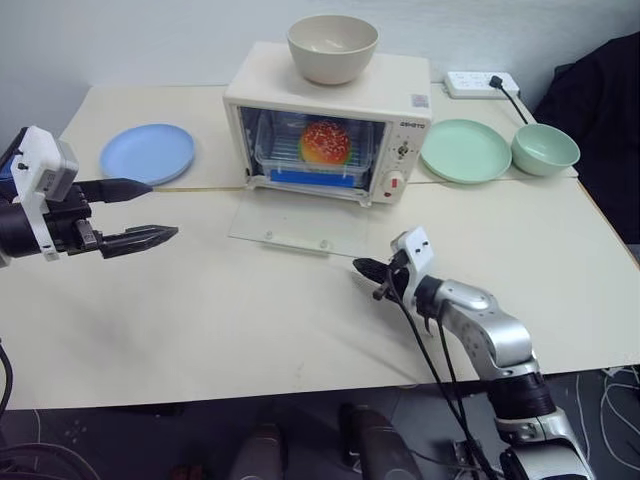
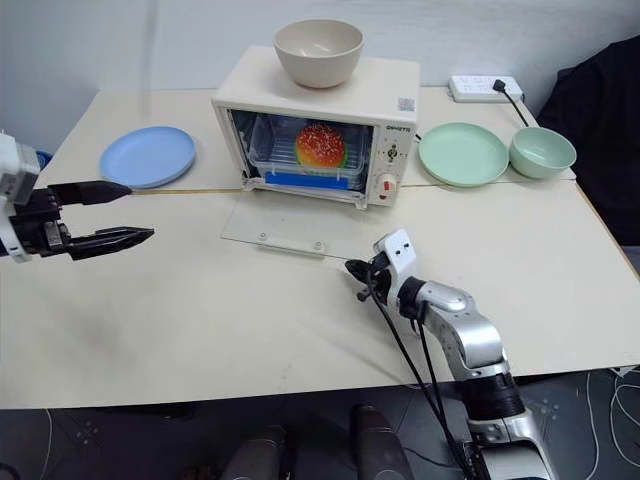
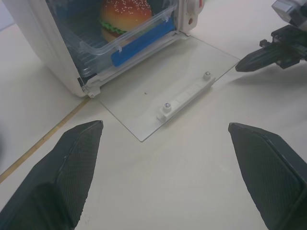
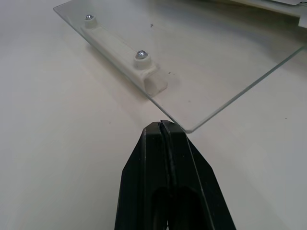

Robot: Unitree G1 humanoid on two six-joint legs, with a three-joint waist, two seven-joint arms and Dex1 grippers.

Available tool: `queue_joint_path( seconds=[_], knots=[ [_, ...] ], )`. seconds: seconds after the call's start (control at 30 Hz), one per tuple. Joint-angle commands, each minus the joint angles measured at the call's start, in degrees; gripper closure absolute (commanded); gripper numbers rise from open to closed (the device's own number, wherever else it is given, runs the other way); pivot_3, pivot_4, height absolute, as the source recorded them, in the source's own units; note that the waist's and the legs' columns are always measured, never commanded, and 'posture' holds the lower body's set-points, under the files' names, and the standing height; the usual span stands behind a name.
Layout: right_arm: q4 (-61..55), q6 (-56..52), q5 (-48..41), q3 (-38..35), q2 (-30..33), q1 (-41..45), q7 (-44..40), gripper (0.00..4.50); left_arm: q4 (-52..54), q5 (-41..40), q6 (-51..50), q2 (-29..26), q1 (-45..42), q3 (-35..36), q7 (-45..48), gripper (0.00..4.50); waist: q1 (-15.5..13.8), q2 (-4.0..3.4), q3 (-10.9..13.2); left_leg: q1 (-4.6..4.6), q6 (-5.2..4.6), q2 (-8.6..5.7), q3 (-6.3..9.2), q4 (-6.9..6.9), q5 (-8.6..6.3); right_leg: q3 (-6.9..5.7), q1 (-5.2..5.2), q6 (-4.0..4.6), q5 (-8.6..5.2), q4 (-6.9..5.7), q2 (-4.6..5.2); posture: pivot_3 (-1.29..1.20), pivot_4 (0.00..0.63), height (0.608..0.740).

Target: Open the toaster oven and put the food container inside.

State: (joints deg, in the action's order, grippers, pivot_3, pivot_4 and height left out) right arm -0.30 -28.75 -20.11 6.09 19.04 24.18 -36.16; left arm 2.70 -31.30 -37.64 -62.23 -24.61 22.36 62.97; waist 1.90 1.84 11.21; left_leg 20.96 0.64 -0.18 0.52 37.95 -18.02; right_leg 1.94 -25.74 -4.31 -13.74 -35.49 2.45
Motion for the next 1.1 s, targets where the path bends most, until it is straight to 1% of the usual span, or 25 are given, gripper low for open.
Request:
queue_joint_path(
  seconds=[0.03,0.23,0.4,0.57,0.67,0.73,0.77,0.83,0.97,1.03,1.1],
  knots=[
    [-0.3,1.8,-0.1,-1.4,-0.7,3.3,-0.4,4.5,1.8,-0.7,0.8,-0.9,-0.7,1.9,-0.9,0.04,0.0,0.0,0.0,0.0,0.0,0.0,0.01,0.0,0.0,0.0,0.0,0.0,0.0,0.01,0.0,0.0,0.15,0.74],
    [-0.9,-0.5,-3.1,-5.6,0.8,9.1,-1.0,4.5,1.2,-0.2,2.0,-0.2,-1.6,1.0,-2.2,0.04,-0.1,-0.01,0.0,-0.07,0.02,-0.04,0.02,0.12,0.05,-0.01,0.0,0.03,0.01,-0.04,0.04,0.0,0.15,0.74],
    [-2.4,-0.3,-3.1,-6.5,2.2,10.9,-1.9,4.5,0.1,0.0,2.9,0.1,-2.7,0.3,-2.7,0.04,-0.2,-0.01,0.0,-0.02,0.04,-0.02,0.26,0.08,0.03,-0.01,0.03,0.12,-0.04,-0.03,0.04,0.0,0.15,0.74],
    [2.1,2.2,-1.5,-10.3,2.1,18.0,2.8,4.5,-1.9,0.1,3.8,0.3,-4.6,-0.5,-3.1,0.04,0.2,-0.01,0.0,0.22,0.05,-0.05,0.04,0.09,0.04,-0.03,-0.3,0.09,-0.02,-0.14,0.03,0.0,0.15,0.74],
    [1.0,0.4,-3.1,-11.1,4.8,18.4,-0.4,4.5,-2.5,0.1,4.0,0.4,-4.7,-0.4,-3.1,0.04,0.0,-0.01,0.0,0.21,0.05,-0.05,-0.04,0.09,0.05,-0.04,-0.37,0.06,0.0,-0.14,0.03,0.0,0.15,0.74],
    [-1.3,-3.2,-6.4,-12.5,8.7,17.4,-4.7,4.5,-2.8,0.0,4.1,0.1,-4.3,0.1,-2.8,0.04,-0.1,-0.01,0.0,0.25,0.04,-0.02,0.02,0.04,0.04,-0.03,-0.36,0.07,-0.01,-0.14,0.02,0.0,0.15,0.74],
    [-2.5,-4.9,-7.9,-13.2,10.6,16.8,-6.4,4.32,-2.9,-0.2,4.0,-0.1,-4.1,0.4,-2.6,0.01,-0.3,-0.01,0.0,0.31,0.04,-0.02,0.04,0.03,0.04,-0.03,-0.38,0.07,-0.01,-0.14,0.02,0.0,0.15,0.74],
    [-6.2,-9.7,-12.7,-15.9,17.0,14.5,-12.3,3.91,-3.0,-0.3,3.8,-0.6,-3.4,1.0,-2.1,0.0,-0.4,-0.03,0.0,0.4,0.01,-0.03,0.09,0.02,0.02,-0.03,-0.37,0.07,-0.01,-0.13,0.06,0.0,0.15,0.74],
    [-8.9,-15.5,-18.5,-20.0,24.9,12.4,-16.8,2.68,-2.7,-1.5,2.6,-1.7,-1.9,2.8,-0.4,0.0,-0.3,-0.03,0.0,0.47,-0.09,-0.06,0.02,0.03,-0.04,-0.07,-0.38,0.02,0.0,-0.01,0.08,0.0,0.15,0.74],
    [-9.6,-17.9,-20.8,-21.9,27.7,11.8,-17.8,2.04,-2.2,-2.1,2.1,-2.1,-1.0,4.0,0.2,0.0,-0.1,-0.03,0.0,0.42,-0.1,-0.04,-0.09,0.03,-0.04,-0.06,-0.38,0.01,0.0,0.0,0.05,0.0,0.15,0.74],
    [-10.0,-19.4,-22.3,-22.8,29.0,11.6,-17.9,1.3,-2.0,-2.1,2.2,-2.1,-0.7,4.3,0.1,0.0,0.1,-0.03,0.0,0.3,-0.1,-0.01,-0.19,0.02,-0.04,-0.01,-0.38,0.01,0.0,0.04,0.0,0.0,0.15,0.74]
  ],
)
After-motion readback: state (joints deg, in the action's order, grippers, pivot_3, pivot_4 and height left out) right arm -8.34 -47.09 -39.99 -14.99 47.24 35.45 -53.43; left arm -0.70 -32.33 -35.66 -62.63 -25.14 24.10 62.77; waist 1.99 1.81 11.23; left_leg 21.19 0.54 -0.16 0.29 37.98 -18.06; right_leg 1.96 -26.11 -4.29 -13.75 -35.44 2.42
